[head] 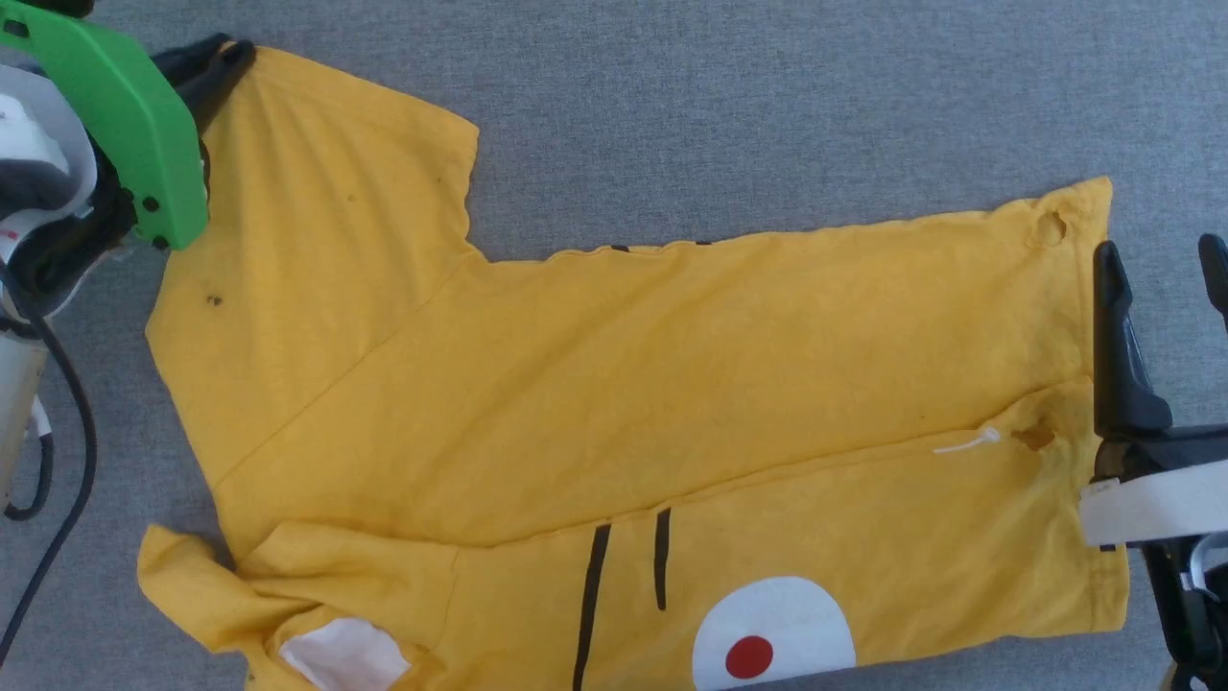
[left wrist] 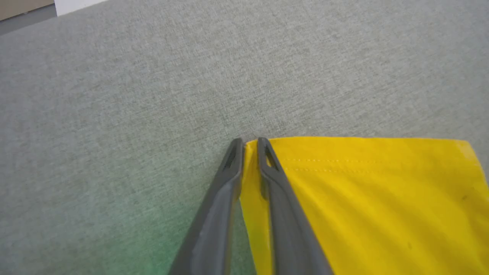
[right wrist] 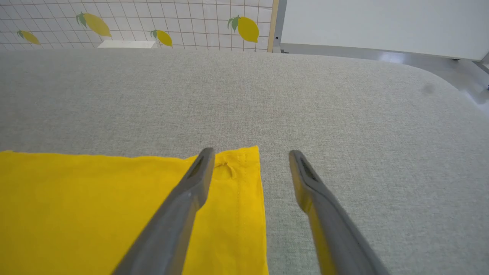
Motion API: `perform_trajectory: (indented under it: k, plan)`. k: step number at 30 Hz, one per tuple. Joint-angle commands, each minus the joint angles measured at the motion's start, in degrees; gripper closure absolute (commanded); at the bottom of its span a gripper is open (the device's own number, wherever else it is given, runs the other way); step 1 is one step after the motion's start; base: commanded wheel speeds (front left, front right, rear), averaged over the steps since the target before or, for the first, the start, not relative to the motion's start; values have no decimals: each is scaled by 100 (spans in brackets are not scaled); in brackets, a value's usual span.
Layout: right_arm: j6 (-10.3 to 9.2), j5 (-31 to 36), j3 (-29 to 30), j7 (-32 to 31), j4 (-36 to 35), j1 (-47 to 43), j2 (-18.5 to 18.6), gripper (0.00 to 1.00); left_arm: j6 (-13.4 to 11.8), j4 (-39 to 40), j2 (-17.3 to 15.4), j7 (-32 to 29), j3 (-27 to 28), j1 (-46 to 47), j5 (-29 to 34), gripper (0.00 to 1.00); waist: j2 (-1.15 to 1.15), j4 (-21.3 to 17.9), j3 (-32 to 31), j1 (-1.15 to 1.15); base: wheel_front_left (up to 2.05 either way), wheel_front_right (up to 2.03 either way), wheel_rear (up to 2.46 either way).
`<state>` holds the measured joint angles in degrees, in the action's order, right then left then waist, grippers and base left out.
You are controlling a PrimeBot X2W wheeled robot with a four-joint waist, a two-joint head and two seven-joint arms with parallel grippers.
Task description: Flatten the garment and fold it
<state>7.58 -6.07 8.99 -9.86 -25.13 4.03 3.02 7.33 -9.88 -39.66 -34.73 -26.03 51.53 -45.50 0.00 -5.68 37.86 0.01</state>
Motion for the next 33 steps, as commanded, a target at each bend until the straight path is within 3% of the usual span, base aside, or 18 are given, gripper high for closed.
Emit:
perform_trajectory:
  k: [1, 5, 9, 15, 21, 29, 30, 31, 32, 33]
  plan:
    - [-9, 5, -48, -25, -69, 165, -13, 0, 11, -85, 16, -35, -91, -94, -57, 100, 0, 12, -14, -1, 0, 0, 0]
    - [-9, 68, -102, -187, -272, 425, 80, 0, 5, -83, 22, 52, -88, -164, -70, 100, 0, 46, -111, -1, 0, 0, 0]
    - [-9, 13, -144, -574, -473, 930, 481, 0, 5, -48, 63, 196, -95, -254, -81, 100, 0, 104, -220, -1, 0, 0, 0]
    - [-9, -496, -149, -1804, -52, 1613, 1025, 0, 7, 51, 146, 396, -134, -299, -87, 100, 0, 223, -314, -1, 0, 0, 0]
    - [-9, -640, 63, -3061, 601, 1676, 1111, 0, 9, 102, 222, 474, -224, -242, -69, 100, 0, 358, -304, -1, 0, 0, 0]
    - [-9, -744, 170, -3765, 625, 1379, 864, 0, 10, 98, 244, 543, -267, -208, -96, 100, 0, 415, -263, -1, 0, 0, 0]
    - [-9, -746, 205, -3809, 614, 1358, 816, 13, 10, 95, 240, 550, -263, -203, -102, 100, 0, 414, -253, -1, 0, 0, 0]
    - [-9, -736, 230, -3848, 617, 1344, 778, 67, 10, 94, 236, 558, -259, -196, -108, 100, 0, 414, -243, -1, 0, 0, 0]
    - [-9, -728, 235, -3857, 617, 1342, 763, 98, 10, 95, 234, 566, -255, -189, -113, 100, 0, 414, -234, -1, 0, 0, 0]
    - [-9, -722, 254, -3843, 619, 1351, 734, 100, 10, 100, 231, 582, -250, -177, -114, 100, 0, 415, -221, -1, 0, 0, 0]
